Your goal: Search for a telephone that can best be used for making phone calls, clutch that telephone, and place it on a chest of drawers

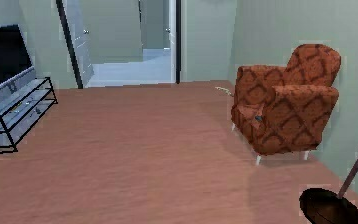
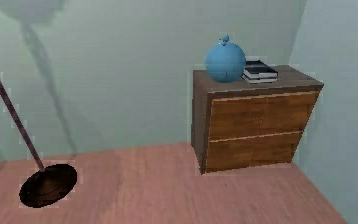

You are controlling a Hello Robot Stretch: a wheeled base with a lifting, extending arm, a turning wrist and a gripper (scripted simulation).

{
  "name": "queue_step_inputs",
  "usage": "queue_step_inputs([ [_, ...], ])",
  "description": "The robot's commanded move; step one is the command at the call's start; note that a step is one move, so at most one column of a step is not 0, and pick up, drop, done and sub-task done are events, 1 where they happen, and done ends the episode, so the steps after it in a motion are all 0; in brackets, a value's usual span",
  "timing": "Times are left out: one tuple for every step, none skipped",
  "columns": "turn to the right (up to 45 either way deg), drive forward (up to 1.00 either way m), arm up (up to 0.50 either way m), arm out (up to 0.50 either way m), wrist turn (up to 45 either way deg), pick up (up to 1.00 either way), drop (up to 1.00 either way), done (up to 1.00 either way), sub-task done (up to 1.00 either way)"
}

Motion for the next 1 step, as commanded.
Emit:
queue_step_inputs([
  [-3.0,0.0,0.0,0.0,0.0,0.0,0.0,0.0,0.0],
])
